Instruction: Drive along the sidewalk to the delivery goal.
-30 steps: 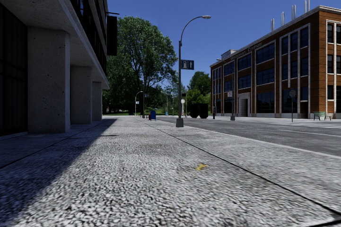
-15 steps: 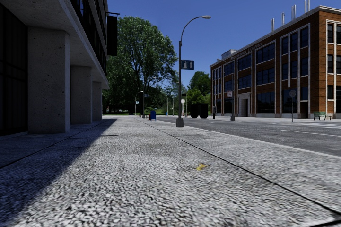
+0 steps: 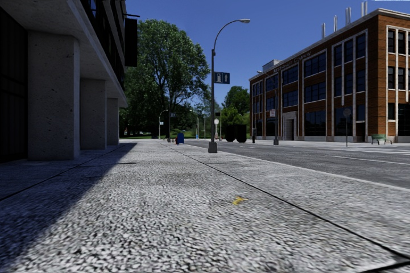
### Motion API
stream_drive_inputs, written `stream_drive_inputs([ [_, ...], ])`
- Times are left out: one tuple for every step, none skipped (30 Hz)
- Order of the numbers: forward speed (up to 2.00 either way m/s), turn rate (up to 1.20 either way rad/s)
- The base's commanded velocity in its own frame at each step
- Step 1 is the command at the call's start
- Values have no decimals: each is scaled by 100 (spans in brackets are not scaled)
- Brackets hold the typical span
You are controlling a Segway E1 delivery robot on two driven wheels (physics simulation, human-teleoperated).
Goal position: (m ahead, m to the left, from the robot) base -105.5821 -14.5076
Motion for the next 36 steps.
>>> stream_drive_inputs([
  [0,-26],
  [0,-26],
  [0,-26],
  [0,-26],
  [0,-26],
  [0,-26],
  [0,-26],
  [0,-26],
  [0,-26],
  [0,-26],
  [0,-26],
  [0,-26],
  [0,-26],
  [0,-26],
  [0,-26],
  [0,-26],
  [0,-26],
  [0,-26],
  [0,-26],
  [0,-26],
  [0,-26],
  [0,-26],
  [0,-26],
  [0,-26],
  [0,-26],
  [0,-26],
  [0,-26],
  [0,-26],
  [0,-26],
  [0,-26],
  [0,-26],
  [0,-26],
  [0,-26],
  [0,-26],
  [0,-27],
  [0,-27],
])
